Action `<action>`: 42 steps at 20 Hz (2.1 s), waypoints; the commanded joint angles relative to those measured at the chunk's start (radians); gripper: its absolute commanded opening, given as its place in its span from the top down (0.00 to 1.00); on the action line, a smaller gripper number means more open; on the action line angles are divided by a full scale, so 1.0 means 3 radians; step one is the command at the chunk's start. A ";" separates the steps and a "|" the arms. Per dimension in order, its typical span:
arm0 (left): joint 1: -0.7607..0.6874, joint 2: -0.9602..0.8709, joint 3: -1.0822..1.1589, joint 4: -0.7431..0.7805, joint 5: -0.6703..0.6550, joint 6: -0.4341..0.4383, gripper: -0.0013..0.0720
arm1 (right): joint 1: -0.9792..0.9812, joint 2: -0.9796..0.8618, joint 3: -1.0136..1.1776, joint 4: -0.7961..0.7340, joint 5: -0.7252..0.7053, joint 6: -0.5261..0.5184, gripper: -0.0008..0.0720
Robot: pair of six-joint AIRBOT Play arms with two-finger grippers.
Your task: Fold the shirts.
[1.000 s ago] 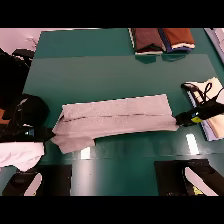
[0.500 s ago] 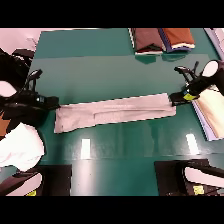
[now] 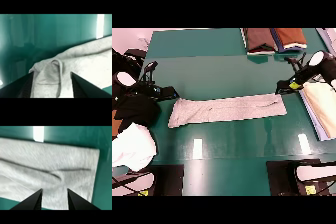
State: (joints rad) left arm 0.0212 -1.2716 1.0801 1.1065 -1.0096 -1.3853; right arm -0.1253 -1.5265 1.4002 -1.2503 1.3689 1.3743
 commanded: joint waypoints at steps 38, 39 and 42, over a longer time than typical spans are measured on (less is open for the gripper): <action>-0.2018 -0.1755 0.1219 -0.0496 0.0636 -0.0443 0.95 | 0.0669 0.0685 0.0838 0.1486 0.0058 -0.0276 0.97; -0.2017 -0.1755 0.1219 -0.0495 0.0633 -0.0444 0.95 | 0.0730 0.0685 0.0875 0.1486 0.0047 -0.0245 0.97; -0.1966 -0.1731 0.1376 -0.0456 0.0425 -0.0441 0.95 | 0.0891 0.0684 0.0946 0.1489 0.0001 -0.0191 0.97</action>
State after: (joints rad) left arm -0.5793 -1.7947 1.4616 0.9585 -0.8352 -1.5185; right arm 0.0898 -1.3220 1.6516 -0.8047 1.3834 1.2892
